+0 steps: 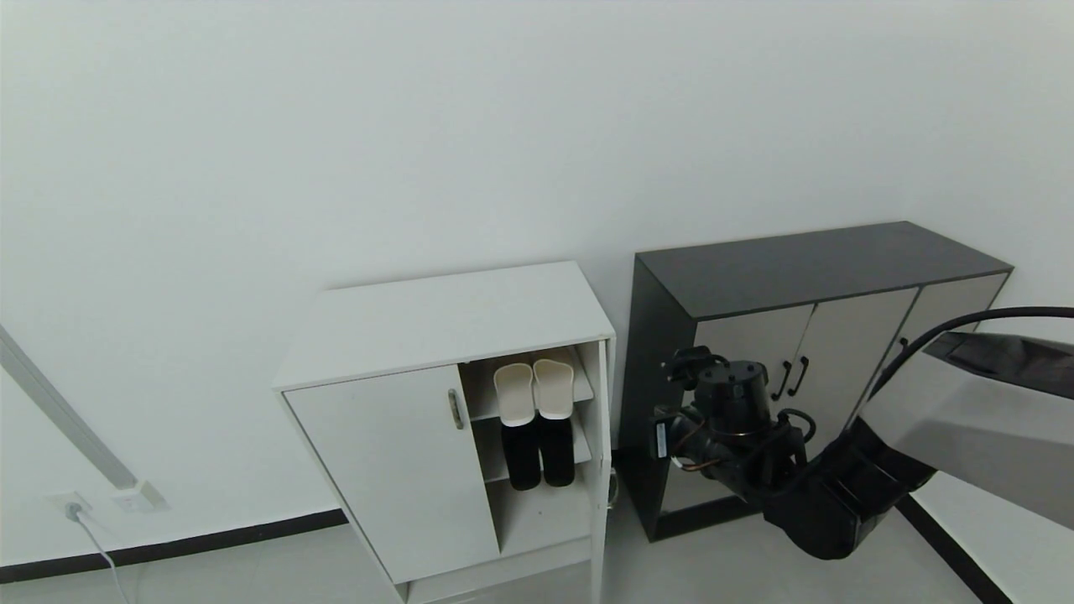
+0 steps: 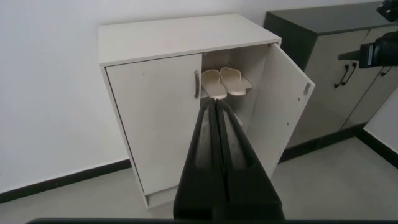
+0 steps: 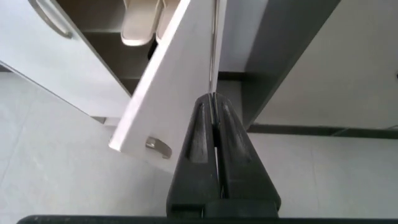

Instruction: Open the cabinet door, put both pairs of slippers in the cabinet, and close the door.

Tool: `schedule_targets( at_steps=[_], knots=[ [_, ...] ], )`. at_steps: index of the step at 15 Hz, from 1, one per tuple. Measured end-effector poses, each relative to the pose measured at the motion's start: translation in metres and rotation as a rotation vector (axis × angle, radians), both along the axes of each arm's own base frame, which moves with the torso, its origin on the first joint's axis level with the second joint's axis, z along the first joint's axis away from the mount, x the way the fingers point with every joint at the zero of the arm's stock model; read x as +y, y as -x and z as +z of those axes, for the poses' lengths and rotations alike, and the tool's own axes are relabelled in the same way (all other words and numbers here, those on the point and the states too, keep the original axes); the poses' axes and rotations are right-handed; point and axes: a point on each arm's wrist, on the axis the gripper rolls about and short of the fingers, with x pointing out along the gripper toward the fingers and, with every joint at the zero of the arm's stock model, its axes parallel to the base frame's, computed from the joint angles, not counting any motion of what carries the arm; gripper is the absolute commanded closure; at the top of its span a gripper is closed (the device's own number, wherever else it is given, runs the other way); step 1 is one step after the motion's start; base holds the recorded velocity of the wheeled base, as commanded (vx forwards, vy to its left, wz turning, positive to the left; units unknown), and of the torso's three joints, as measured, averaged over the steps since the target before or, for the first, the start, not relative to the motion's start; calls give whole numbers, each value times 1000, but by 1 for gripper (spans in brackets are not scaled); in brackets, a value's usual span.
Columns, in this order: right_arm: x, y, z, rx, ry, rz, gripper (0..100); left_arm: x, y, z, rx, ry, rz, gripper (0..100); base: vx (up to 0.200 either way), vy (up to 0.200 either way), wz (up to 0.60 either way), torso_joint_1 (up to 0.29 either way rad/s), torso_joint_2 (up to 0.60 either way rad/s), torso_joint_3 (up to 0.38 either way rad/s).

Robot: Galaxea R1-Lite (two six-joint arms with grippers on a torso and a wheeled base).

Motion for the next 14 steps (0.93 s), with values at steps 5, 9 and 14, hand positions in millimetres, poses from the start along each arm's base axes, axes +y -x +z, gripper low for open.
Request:
schedule_targets(
  at_steps=[5, 9, 14],
  knots=[
    [-1, 4, -1, -10, -19, 44, 100, 0, 0, 0, 1, 0, -1, 100, 0, 0, 480, 2, 6, 4],
    [-11, 0, -1, -22, -31, 44, 100, 0, 0, 0, 0, 0, -1, 100, 0, 0, 0, 0, 0, 0],
    [-33, 5, 5, -44, 81, 16, 100, 0, 0, 0, 0, -2, -1, 100, 80, 0, 0, -2, 3, 2]
  ],
)
